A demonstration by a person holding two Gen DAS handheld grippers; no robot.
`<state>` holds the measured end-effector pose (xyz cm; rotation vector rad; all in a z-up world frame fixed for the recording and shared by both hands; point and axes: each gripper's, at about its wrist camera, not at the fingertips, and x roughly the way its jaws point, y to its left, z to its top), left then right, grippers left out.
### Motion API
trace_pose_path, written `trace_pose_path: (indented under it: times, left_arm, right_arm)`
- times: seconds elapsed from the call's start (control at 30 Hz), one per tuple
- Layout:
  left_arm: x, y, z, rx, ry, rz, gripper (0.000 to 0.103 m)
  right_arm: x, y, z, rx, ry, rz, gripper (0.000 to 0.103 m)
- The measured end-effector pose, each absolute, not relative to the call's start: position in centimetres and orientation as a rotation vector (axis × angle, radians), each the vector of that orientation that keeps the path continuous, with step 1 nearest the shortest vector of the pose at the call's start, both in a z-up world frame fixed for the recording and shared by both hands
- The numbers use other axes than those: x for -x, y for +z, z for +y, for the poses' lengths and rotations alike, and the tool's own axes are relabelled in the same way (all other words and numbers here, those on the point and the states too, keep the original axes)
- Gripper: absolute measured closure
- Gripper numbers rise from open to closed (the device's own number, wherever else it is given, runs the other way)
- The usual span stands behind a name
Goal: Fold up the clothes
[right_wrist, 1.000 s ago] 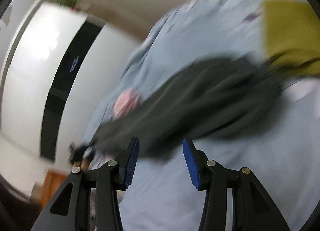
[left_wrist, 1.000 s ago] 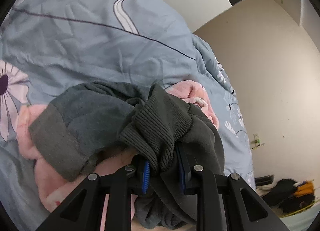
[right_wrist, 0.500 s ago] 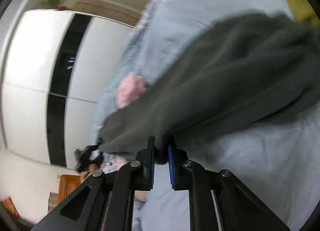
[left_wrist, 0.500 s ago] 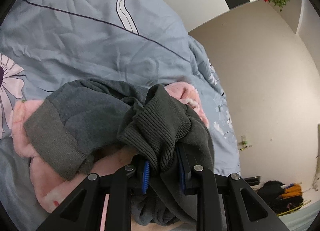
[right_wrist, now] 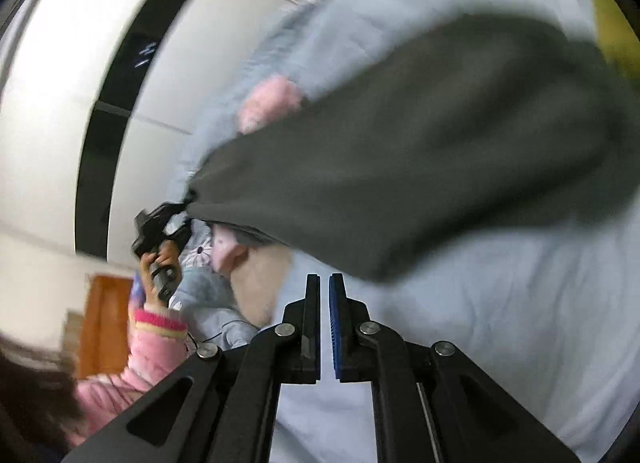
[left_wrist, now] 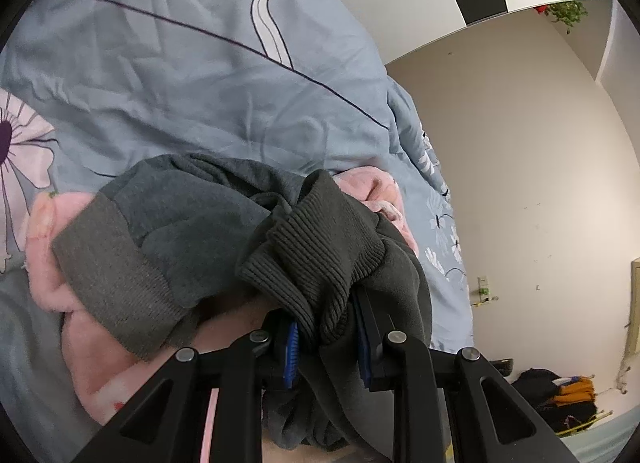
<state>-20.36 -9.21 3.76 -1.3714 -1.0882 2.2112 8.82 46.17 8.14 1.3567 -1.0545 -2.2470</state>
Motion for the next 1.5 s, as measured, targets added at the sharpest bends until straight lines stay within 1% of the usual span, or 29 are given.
trace_pose_path:
  times: [0.03,0.1,0.13,0.23,0.3,0.4,0.5,0.6,0.77,0.9,1.0,1.07,1.23,1.4,1.43,1.5]
  left_arm:
    - [20.3,3.8,-9.1,1.371,2.223,-1.085,0.079]
    - [20.4,3.7,-9.1,1.372,2.227,-1.102,0.079]
    - [20.3,3.7,-9.2,1.375,2.224,-1.115,0.079]
    - [20.3,3.8,-9.4,1.391,2.223,-1.109,0.079]
    - [20.2,3.8,-9.3,1.399,2.229,-1.1,0.079]
    - [20.0,4.3,-8.9,1.404,2.255,-1.059,0.079]
    - [19.2,7.4,-7.4,1.357,2.35,-0.882,0.079]
    - [17.9,11.6,-4.7,1.289,2.446,-0.66,0.079]
    - [13.8,18.7,3.0,1.136,2.547,-0.21,0.079]
    - [10.9,21.1,10.3,1.054,2.512,0.008,0.079]
    - [8.5,20.7,16.3,1.027,2.449,0.156,0.079]
    - [6.7,19.3,20.7,1.042,2.376,0.249,0.079]
    - [2.5,13.4,30.0,1.138,2.216,0.463,0.078]
    - [-0.8,7.9,34.6,1.204,2.166,0.673,0.076]
    - [-1.4,7.3,35.1,1.194,2.175,0.709,0.074]
    - [-2.3,6.9,35.5,1.185,2.188,0.72,0.07]
  right_arm:
    - [-8.5,9.0,46.5,-1.326,-2.302,-1.024,0.094]
    - [-7.4,9.9,47.3,-1.286,-2.413,-0.979,0.078]
    - [-6.7,9.8,47.8,-1.276,-2.467,-0.962,0.076]
    - [-4.9,7.3,49.3,-1.371,-2.557,-0.969,0.076]
    - [-4.1,4.0,49.9,-1.53,-2.522,-1.018,0.076]
    - [-4.0,2.1,49.8,-1.566,-2.493,-1.074,0.076]
    - [-4.7,4.0,49.9,-1.436,-2.536,-1.068,0.075]
    - [-5.0,5.2,49.9,-1.394,-2.572,-1.036,0.074]
    - [-5.4,4.2,50.2,-1.395,-2.538,-1.099,0.073]
    - [-6.0,3.9,50.3,-1.372,-2.533,-1.117,0.073]
    - [-6.7,3.9,50.6,-1.336,-2.532,-1.143,0.073]
    - [-7.3,3.9,51.1,-1.315,-2.529,-1.165,0.072]
    - [-8.0,3.6,52.1,-1.284,-2.511,-1.239,0.071]
    - [-9.1,2.8,53.0,-1.269,-2.506,-1.297,0.07]
    - [-9.4,2.7,53.3,-1.269,-2.505,-1.303,0.069]
    - [-9.4,2.4,53.3,-1.269,-2.499,-1.314,0.069]
